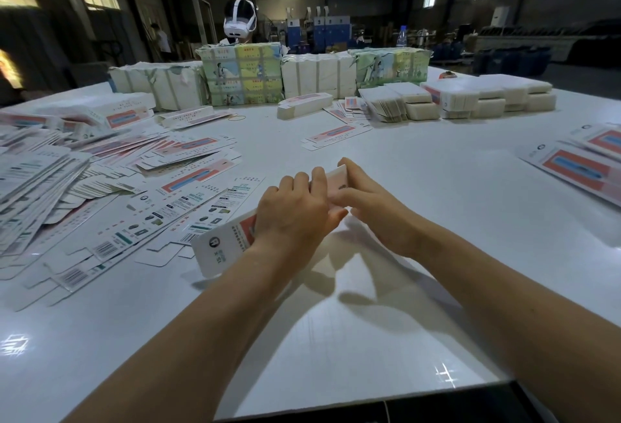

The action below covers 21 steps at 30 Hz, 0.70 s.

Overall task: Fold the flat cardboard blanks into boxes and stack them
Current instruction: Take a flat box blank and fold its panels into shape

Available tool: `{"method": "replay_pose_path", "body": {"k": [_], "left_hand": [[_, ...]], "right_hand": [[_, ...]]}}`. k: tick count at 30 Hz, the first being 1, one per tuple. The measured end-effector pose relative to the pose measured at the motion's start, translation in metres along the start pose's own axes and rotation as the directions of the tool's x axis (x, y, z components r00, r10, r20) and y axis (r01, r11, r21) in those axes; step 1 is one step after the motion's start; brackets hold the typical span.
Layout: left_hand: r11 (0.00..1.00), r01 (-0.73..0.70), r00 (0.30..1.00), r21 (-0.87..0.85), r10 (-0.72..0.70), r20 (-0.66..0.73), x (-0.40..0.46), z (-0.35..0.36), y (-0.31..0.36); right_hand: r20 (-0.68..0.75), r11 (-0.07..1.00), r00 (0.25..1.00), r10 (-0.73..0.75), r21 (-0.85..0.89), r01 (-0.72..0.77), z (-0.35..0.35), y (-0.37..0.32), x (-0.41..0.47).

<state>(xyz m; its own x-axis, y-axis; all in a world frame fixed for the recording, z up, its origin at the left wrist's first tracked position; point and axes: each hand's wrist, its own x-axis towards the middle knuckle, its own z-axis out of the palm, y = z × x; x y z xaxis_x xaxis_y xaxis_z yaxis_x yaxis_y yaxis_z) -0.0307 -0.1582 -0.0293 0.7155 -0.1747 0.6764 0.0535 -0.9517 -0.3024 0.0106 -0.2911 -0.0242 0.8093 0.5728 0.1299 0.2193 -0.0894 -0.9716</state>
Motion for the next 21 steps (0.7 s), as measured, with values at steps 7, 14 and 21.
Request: {"method": "replay_pose_path", "body": {"k": [7,14,21], "left_hand": [[0.993,-0.012,0.994,-0.114,0.023,0.104,0.000,0.001,-0.009],[0.988,-0.099,0.992,-0.122,0.108,0.070,-0.001,-0.005,-0.018],[0.984,-0.012,0.988,-0.179,0.039,0.147,0.000,0.003,-0.025]], "right_hand": [[0.016,0.999,0.999,0.035,0.010,-0.035,0.001,0.002,0.005],[0.061,0.996,0.997,-0.051,-0.068,0.055,0.007,0.002,-0.001],[-0.087,0.991,0.987,-0.133,-0.025,0.131,0.001,-0.005,0.000]]}}
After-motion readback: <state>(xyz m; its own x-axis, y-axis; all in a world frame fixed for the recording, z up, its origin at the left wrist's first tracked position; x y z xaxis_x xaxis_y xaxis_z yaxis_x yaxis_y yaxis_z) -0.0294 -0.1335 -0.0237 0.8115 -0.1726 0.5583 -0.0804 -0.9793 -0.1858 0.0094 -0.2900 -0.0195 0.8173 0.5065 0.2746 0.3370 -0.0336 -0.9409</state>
